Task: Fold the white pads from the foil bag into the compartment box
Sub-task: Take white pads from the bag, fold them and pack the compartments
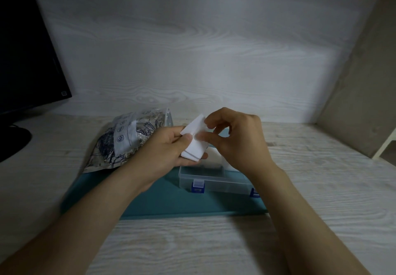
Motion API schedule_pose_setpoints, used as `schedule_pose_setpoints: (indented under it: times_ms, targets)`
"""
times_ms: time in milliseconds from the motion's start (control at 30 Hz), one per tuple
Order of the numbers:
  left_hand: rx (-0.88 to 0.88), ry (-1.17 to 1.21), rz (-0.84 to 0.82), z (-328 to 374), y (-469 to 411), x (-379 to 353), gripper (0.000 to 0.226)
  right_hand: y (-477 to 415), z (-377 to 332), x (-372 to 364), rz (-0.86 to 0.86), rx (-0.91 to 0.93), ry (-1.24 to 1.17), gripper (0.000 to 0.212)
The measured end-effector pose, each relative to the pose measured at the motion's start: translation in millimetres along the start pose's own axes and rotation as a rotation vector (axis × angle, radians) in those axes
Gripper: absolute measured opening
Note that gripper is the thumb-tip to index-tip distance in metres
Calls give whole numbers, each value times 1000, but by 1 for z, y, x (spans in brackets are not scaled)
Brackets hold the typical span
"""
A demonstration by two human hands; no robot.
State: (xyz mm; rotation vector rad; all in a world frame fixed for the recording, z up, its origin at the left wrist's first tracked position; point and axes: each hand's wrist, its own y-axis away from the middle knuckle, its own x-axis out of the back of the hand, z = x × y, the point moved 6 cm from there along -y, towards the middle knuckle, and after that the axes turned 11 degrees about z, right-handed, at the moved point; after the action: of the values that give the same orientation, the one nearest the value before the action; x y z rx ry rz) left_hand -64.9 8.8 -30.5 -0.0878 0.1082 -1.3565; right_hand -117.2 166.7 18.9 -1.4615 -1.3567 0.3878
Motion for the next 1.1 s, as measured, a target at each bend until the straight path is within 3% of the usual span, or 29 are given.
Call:
schedule_pose_setpoints:
  times_ms: [167, 367, 467, 733, 867, 1000, 1100]
  targets:
    - [-5, 37, 45, 0, -2, 2, 25, 1, 13, -7, -123, -198, -131, 27]
    - [30, 33, 112, -6, -6, 8, 25, -1, 19, -5, -133, -295, -298, 12]
    - [50, 63, 64, -6, -6, 5, 28, -1, 13, -6, -175, -297, -408, 10]
    - [136, 261, 12, -2, -2, -3, 31, 4, 11, -10, -151, -318, -374, 10]
    - [48, 150, -23, 0, 2, -4, 24, 6, 8, -9, -130, -315, -318, 8]
    - [13, 69, -36, -1, 1, -4, 27, 4, 13, -6, -44, -334, -133, 27]
    - [9, 58, -47, -1, 1, -4, 28, 3, 17, -8, -80, -397, -260, 18]
